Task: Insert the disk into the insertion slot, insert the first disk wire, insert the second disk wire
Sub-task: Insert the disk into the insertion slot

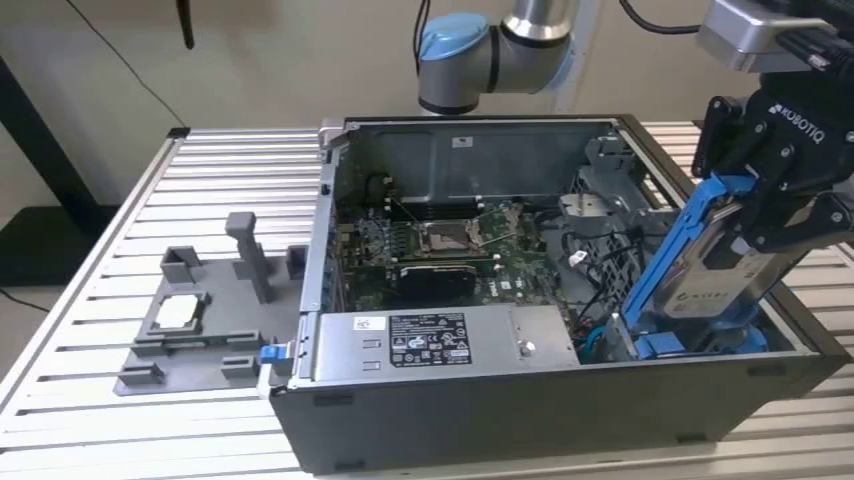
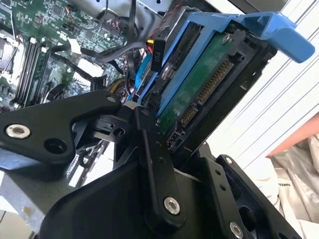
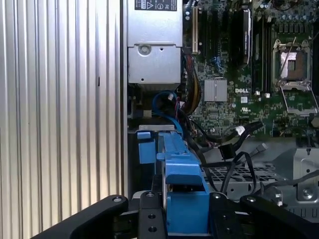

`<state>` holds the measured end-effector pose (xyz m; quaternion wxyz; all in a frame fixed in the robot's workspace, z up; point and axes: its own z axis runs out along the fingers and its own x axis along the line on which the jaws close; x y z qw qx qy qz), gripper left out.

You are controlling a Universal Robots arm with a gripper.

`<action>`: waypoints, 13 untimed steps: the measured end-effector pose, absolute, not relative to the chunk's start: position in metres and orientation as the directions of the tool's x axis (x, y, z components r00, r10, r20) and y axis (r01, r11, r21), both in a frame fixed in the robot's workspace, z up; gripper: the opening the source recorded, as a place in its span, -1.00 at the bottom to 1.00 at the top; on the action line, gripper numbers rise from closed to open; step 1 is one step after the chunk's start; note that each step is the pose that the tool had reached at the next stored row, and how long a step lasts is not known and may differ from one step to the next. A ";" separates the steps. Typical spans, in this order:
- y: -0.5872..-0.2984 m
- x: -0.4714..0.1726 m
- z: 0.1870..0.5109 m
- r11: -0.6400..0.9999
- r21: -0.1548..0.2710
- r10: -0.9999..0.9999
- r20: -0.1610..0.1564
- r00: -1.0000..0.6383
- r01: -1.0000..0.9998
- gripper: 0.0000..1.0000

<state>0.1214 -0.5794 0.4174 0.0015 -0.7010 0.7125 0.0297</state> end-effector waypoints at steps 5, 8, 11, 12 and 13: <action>-0.579 0.121 0.411 0.015 0.040 -0.999 -0.044 -0.017 -0.999 -0.36; -0.579 0.121 0.406 0.015 0.040 -0.999 -0.044 -0.017 -0.999 -0.36; -0.579 0.121 0.401 0.015 0.040 -0.999 -0.044 -0.017 -0.999 -0.36; -0.579 0.121 0.399 0.015 0.040 -0.999 -0.044 -0.017 -0.999 -0.36; -0.579 0.121 0.397 0.015 0.040 -0.999 -0.044 -0.017 -0.999 -0.36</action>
